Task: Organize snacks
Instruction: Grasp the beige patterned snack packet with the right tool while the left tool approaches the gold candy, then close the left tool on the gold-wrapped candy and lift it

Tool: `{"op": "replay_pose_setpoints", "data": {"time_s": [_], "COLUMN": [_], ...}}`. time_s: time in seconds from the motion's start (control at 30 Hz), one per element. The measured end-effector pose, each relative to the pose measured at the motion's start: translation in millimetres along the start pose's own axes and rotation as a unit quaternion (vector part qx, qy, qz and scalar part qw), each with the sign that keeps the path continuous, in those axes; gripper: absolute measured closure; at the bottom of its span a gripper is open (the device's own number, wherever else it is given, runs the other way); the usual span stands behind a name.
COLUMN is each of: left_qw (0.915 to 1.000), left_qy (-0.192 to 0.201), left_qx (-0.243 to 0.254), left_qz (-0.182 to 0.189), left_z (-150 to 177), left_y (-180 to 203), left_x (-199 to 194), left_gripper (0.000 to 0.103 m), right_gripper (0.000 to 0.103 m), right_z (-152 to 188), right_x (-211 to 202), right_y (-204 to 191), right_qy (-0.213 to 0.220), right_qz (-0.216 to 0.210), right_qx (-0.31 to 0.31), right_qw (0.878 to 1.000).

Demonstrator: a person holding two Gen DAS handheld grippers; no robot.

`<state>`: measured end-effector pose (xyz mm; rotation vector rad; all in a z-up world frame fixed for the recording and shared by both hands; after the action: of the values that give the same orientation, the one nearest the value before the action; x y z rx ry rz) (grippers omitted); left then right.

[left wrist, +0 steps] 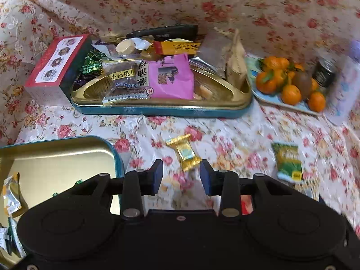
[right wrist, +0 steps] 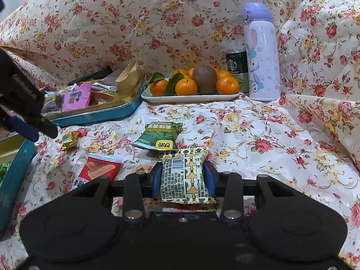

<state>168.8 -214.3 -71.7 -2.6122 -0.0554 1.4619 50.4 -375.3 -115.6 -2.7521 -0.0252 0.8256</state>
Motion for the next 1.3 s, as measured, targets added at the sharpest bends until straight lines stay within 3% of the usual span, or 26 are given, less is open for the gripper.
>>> {"op": "replay_pose_setpoints", "data": {"time_s": [0.77,1.07,1.13,1.17,1.3], "left_qw": [0.999,0.9992,0.9993,0.9994,0.9997], "left_qy": [-0.036,-0.022,-0.017,-0.014,-0.005], "left_qx": [-0.016,-0.001,0.007,0.012,0.015], "left_qz": [-0.02,-0.032,-0.032,-0.031,-0.02], "left_z": [-11.3,-14.7,-15.1,-15.2,-12.3], "left_y": [18.2,24.1,26.2,27.3,27.9], "left_x": [49.1,51.5,51.5,50.6,42.2], "left_gripper": [0.057,0.057,0.063,0.074,0.075], "right_gripper": [0.062,0.062,0.062,0.062,0.062], "right_z": [-0.1,-0.5,-0.6,-0.6,-0.8], "right_x": [0.0,-0.1,-0.3,-0.4,-0.3], "right_y": [0.3,0.4,0.3,0.5,0.3], "right_qy": [0.003,0.003,0.002,0.002,0.002], "right_qz": [0.0,0.0,0.0,0.0,-0.001], "right_qx": [0.011,0.011,0.011,0.011,0.012], "right_qw": [1.0,1.0,1.0,1.0,1.0]}}
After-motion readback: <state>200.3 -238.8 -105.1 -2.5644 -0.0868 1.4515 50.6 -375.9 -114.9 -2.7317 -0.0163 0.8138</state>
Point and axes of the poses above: each gripper's, at about its wrist camera, not at the fingertips, and x roughly the way its jaws point, y to its right, z to its underside, the point moved 6 cm from there along x, roughly the way its jaws point, and after that the axes turned 14 degrees about -z, right-handed, at the moved point
